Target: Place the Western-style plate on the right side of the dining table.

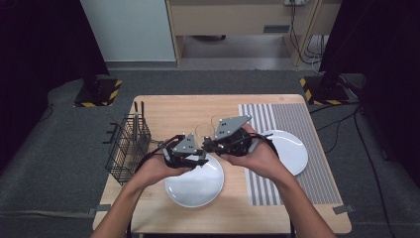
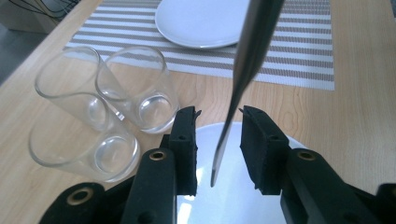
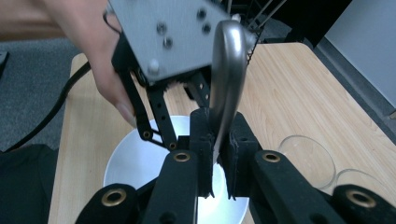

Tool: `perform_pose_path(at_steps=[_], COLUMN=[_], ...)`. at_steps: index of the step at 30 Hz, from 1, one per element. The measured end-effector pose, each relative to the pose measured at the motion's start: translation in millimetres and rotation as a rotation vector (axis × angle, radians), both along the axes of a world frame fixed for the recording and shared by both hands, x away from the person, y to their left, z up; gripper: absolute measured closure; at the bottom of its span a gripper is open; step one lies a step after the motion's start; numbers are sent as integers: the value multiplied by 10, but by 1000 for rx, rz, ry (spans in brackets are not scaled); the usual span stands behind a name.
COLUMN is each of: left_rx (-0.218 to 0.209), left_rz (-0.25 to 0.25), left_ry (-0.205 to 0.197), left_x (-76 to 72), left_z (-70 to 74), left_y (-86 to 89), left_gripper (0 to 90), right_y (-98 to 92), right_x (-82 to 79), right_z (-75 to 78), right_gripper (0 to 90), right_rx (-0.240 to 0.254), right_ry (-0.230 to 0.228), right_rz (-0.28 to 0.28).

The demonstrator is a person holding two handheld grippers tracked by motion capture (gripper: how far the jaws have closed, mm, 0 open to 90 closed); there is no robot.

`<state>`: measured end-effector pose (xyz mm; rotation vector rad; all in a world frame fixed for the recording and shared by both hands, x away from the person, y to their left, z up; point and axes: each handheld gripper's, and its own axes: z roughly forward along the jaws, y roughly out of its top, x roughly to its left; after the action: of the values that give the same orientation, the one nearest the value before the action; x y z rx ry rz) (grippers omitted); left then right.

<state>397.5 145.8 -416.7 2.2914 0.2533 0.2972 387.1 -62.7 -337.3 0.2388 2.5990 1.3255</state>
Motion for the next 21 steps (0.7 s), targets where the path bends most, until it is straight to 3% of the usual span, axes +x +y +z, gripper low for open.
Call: perform_pose_path(at_steps=[8,13,18,21], left_rx=[-9,-19,-2,-14], left_rz=[9,-9,-1,16], left_ry=[27,-6,-21,-24], left_x=[29,0,-11,-22], left_z=[-94,-102,-101,-96], left_y=[-12,-54,-41,-36], left_gripper=[721,838,881,884], right_y=[-13,-28,-59,-57], right_x=[-3,-7,3,14], right_z=[8,6,-12,-11], right_gripper=[836,829,808,792], right_rx=[7,12,9,9], right_ry=[7,-6,-12,-21], right_rz=[8,17,12,-5])
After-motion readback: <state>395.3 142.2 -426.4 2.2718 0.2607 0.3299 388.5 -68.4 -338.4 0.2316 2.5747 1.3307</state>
